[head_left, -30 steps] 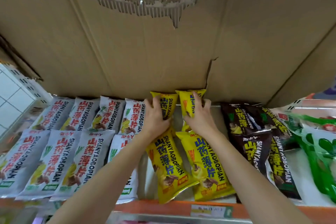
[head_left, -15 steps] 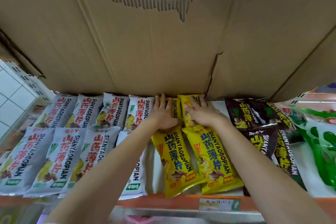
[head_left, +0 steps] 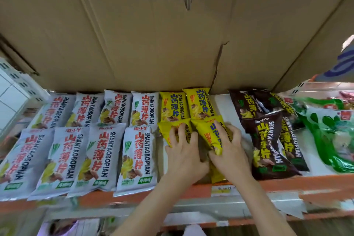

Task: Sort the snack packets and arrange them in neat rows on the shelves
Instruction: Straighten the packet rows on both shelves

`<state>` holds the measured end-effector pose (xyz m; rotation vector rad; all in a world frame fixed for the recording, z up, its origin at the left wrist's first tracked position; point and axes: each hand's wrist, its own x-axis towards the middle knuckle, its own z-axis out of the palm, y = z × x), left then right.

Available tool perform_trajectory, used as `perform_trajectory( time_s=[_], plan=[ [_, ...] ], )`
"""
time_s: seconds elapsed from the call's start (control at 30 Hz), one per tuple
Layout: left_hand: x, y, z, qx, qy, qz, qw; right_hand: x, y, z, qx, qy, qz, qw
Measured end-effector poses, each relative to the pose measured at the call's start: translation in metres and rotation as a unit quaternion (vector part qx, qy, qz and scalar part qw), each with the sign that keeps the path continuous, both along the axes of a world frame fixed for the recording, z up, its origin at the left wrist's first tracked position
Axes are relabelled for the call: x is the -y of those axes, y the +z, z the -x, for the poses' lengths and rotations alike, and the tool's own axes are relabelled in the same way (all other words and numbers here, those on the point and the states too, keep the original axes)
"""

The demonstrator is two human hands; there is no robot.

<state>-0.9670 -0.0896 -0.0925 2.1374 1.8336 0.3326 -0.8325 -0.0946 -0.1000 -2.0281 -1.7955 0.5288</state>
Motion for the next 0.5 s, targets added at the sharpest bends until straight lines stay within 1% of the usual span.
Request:
perform_trajectory(
  time_s=[0.03, 0.13, 0.17, 0.2, 0.23, 0.3, 0.4, 0.43, 0.5],
  plan=[
    [0.0, -0.002, 0.004, 0.027, -0.009, -0.032, 0.999, 0.003, 0.002, 0.001, -0.01, -0.006, -0.02, 1.0],
    [0.002, 0.002, 0.025, 0.159, -0.038, -0.062, 0.985, 0.012, 0.008, 0.008, -0.019, -0.018, -0.092, 0.995],
    [0.004, 0.003, 0.031, 0.19, -0.044, -0.065, 0.979, 0.015, 0.01, 0.011, -0.021, -0.02, -0.11, 0.994],
    [0.005, 0.004, 0.036, 0.202, -0.054, -0.071, 0.975, 0.016, 0.011, 0.014, -0.018, -0.02, -0.114, 0.993],
    [0.006, 0.002, 0.039, 0.196, -0.064, -0.075, 0.976, 0.016, 0.011, 0.017, -0.005, -0.02, -0.104, 0.994],
    [0.008, -0.006, 0.04, 0.163, -0.072, -0.078, 0.981, 0.015, 0.008, 0.024, 0.042, -0.005, -0.051, 0.998],
    [0.008, -0.021, 0.039, 0.05, -0.068, -0.054, 0.995, 0.014, -0.001, 0.031, 0.122, 0.019, 0.023, 0.992],
    [0.008, -0.026, 0.038, 0.024, -0.065, -0.055, 0.996, 0.013, -0.004, 0.032, 0.149, 0.024, 0.031, 0.988],
    [0.008, -0.029, 0.039, -0.002, -0.068, -0.062, 0.996, 0.011, -0.007, 0.033, 0.191, 0.039, 0.032, 0.98]
  ],
)
